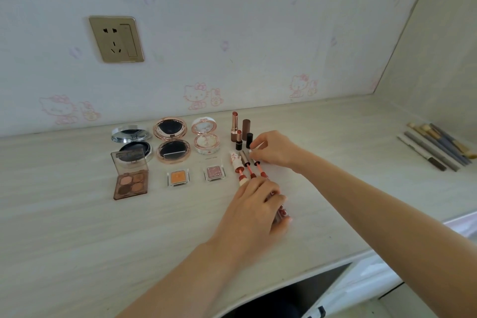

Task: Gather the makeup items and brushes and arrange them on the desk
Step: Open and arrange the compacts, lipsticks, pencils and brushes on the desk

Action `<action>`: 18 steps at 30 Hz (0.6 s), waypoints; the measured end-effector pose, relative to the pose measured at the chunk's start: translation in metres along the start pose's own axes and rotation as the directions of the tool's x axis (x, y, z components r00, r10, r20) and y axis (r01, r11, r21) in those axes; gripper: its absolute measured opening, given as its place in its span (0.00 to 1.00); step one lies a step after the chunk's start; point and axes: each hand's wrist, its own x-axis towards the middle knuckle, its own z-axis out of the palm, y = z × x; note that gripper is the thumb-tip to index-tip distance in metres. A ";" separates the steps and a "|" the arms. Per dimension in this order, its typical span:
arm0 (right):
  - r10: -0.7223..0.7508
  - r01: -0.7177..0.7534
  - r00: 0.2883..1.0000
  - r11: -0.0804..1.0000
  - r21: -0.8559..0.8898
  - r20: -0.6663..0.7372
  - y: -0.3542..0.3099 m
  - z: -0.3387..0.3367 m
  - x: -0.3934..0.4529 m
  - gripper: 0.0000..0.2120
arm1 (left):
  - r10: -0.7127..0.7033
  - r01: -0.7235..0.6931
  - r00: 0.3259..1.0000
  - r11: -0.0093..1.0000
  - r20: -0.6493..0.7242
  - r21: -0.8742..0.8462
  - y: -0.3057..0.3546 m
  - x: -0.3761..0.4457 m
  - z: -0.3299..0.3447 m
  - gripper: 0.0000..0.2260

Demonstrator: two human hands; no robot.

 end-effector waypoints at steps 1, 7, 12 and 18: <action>-0.011 0.011 1.000 1.000 -0.014 -0.006 0.001 0.000 -0.001 0.13 | 0.001 -0.001 1.000 1.000 -0.001 0.000 0.000 0.000 0.000 0.17; -0.057 0.056 0.998 0.998 -0.035 -0.031 0.007 -0.010 -0.013 0.13 | 0.001 -0.001 1.000 1.000 -0.015 -0.005 0.000 -0.001 0.002 0.18; -0.107 0.098 0.991 0.988 -0.118 -0.076 0.026 -0.028 -0.035 0.11 | 0.009 -0.009 1.000 1.000 -0.008 0.002 0.001 -0.001 0.001 0.19; -0.202 0.143 0.970 0.924 -0.354 -0.137 0.059 -0.045 -0.080 0.12 | 0.038 -0.039 0.997 0.999 -0.069 -0.009 0.007 0.001 -0.003 0.16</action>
